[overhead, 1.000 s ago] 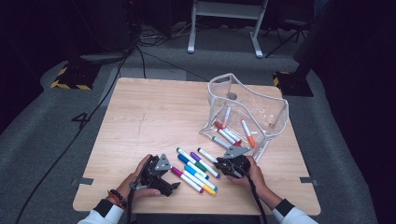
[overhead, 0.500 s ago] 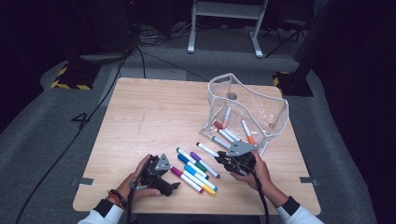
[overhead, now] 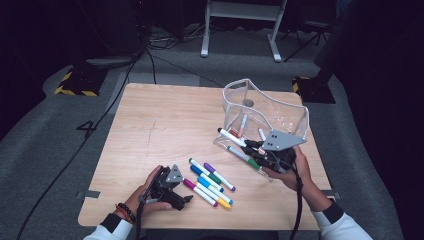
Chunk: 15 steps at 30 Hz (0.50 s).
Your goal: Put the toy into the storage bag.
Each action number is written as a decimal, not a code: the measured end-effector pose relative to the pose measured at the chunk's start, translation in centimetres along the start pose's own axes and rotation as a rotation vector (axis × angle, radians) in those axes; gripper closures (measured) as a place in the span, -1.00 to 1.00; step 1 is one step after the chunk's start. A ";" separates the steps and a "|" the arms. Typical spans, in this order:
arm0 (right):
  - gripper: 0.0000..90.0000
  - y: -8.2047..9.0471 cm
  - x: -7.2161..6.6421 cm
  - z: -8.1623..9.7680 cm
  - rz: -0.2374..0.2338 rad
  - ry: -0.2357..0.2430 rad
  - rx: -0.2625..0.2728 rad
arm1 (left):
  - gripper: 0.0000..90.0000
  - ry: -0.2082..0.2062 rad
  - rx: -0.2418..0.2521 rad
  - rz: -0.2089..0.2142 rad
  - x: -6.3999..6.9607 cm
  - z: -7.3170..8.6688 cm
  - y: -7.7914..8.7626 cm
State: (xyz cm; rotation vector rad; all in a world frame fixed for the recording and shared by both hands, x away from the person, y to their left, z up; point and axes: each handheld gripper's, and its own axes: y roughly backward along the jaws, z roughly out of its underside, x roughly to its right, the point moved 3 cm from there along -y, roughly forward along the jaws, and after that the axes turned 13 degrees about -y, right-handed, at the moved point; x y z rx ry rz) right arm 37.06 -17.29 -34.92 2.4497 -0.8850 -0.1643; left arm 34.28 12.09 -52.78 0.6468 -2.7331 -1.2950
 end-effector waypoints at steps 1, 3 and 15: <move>0.66 0.5 0.7 -0.6 0.021 0.003 0.008 | -0.99 0.000 0.000 0.000 0.0 0.0 0.0; 0.65 1.0 1.4 -1.2 0.026 -0.015 0.014 | -0.99 0.000 0.000 0.000 0.0 0.0 0.0; 0.65 2.1 8.2 -2.9 0.123 -0.091 -0.006 | -0.99 -0.003 0.000 0.003 0.0 0.0 0.0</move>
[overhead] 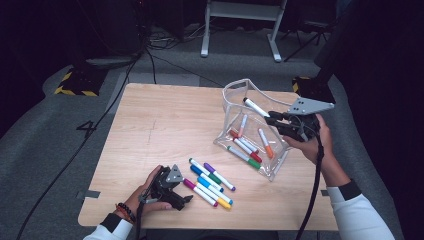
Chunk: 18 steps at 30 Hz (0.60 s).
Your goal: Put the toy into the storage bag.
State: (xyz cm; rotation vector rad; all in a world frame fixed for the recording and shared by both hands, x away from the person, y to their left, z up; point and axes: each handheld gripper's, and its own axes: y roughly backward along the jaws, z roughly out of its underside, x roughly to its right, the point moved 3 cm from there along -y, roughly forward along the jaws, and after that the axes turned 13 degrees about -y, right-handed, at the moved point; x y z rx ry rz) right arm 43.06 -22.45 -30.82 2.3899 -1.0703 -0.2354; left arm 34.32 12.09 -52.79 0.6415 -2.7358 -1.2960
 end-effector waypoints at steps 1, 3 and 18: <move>0.65 -0.5 0.5 0.1 0.007 -0.012 -0.016 | -0.99 0.000 0.000 0.000 0.0 0.0 0.0; 0.65 -1.1 1.1 0.2 0.019 -0.018 -0.043 | -0.99 0.000 0.000 0.000 0.0 0.0 0.0; 0.65 -5.2 2.9 0.5 0.062 -0.049 -0.345 | -0.99 -0.003 0.002 0.002 0.0 0.0 0.0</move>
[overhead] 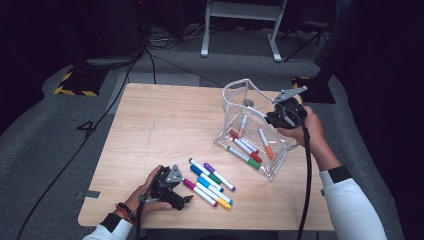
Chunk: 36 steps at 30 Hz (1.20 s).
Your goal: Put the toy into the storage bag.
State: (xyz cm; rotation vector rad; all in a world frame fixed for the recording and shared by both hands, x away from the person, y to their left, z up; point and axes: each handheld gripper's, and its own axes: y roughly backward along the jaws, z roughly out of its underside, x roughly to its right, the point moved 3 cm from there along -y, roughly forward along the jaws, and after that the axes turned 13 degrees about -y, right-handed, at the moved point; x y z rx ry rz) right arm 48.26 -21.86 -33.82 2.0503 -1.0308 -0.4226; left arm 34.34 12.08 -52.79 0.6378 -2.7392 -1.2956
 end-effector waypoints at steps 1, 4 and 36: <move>0.65 -0.1 -0.1 0.0 -0.003 0.002 -0.012 | -0.99 0.000 0.000 0.000 0.0 0.0 0.0; 0.65 -0.5 -0.5 0.2 -0.048 0.022 -0.056 | -0.99 0.000 0.000 0.001 0.0 0.0 0.0; 0.01 5.9 -2.5 1.9 -0.163 -0.001 0.188 | -0.99 -0.001 0.000 0.002 0.0 0.0 0.0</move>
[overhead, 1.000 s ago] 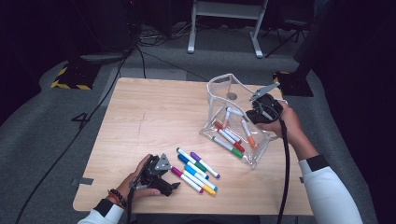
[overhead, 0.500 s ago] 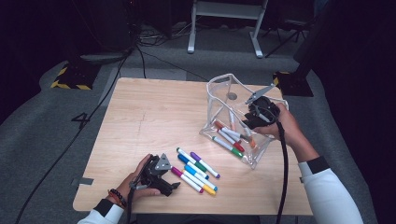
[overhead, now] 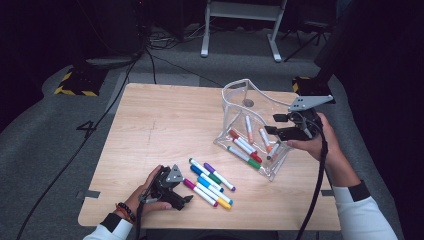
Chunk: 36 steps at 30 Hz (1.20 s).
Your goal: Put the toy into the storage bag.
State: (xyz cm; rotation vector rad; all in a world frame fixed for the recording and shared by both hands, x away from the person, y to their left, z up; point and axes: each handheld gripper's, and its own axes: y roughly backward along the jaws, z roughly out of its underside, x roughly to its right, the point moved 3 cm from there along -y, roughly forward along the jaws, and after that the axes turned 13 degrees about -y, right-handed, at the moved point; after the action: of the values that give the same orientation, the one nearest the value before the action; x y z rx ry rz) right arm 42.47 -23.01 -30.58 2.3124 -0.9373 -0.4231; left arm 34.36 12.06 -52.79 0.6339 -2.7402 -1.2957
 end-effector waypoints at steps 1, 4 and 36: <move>-0.01 0.3 -0.3 0.1 -0.001 0.000 0.008 | -0.99 -0.001 0.000 0.000 0.0 0.0 0.0; -0.05 1.3 -1.6 0.8 -0.029 0.022 0.049 | -0.99 -0.001 0.000 -0.001 0.0 0.0 0.0; 0.08 -14.2 -9.7 10.6 -0.198 0.115 -0.087 | -0.99 0.002 -0.003 -0.005 0.1 0.1 0.1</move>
State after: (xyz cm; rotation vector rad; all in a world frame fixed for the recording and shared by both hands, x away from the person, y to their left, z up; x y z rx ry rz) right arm 37.87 -12.40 -47.16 2.3312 -0.6258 -0.3985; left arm 34.27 12.12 -52.77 0.6414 -2.7361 -1.2990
